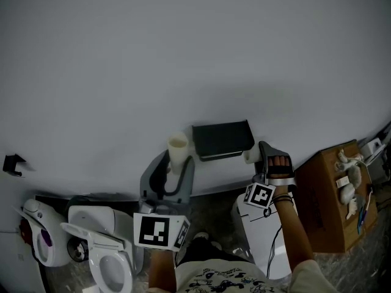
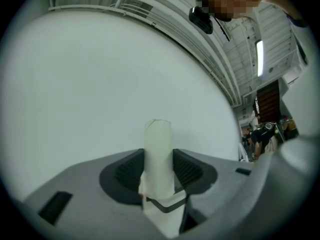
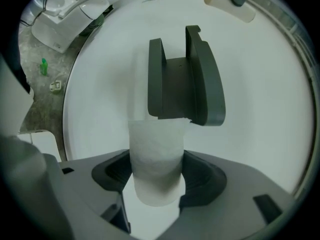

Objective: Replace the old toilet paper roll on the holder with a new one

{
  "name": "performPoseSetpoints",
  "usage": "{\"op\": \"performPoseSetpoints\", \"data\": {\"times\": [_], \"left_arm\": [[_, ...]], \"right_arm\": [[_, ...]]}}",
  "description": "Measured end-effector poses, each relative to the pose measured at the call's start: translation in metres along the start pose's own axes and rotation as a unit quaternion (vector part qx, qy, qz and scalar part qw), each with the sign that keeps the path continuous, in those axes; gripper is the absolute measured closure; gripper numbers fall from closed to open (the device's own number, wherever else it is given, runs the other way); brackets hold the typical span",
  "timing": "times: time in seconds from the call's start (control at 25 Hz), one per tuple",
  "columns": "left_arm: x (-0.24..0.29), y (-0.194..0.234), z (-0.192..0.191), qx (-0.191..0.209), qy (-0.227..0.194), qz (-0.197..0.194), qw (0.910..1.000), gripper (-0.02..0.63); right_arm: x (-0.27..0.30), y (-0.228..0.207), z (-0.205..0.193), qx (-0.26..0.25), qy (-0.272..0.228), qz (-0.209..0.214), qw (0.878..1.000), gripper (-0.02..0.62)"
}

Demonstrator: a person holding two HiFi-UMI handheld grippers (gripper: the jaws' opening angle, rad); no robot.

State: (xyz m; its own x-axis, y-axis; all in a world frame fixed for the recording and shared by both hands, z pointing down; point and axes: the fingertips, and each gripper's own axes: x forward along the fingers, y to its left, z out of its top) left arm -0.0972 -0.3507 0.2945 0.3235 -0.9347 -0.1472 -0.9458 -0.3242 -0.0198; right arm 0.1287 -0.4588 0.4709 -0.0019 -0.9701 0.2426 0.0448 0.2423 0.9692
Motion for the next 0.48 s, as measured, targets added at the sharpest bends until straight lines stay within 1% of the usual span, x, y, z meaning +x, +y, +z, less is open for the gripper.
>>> {"op": "performPoseSetpoints", "data": {"times": [0.32,0.48], "left_arm": [[-0.021,0.02,0.002,-0.002,-0.001,0.029,0.9996,0.42],[-0.032,0.029,0.003,-0.001,-0.001,0.041,0.9992,0.42]], "right_arm": [[-0.002,-0.002,0.035,0.021,-0.012,-0.023,0.999,0.29],[-0.002,0.004,0.057,0.017,-0.02,-0.025,0.999,0.29]]}}
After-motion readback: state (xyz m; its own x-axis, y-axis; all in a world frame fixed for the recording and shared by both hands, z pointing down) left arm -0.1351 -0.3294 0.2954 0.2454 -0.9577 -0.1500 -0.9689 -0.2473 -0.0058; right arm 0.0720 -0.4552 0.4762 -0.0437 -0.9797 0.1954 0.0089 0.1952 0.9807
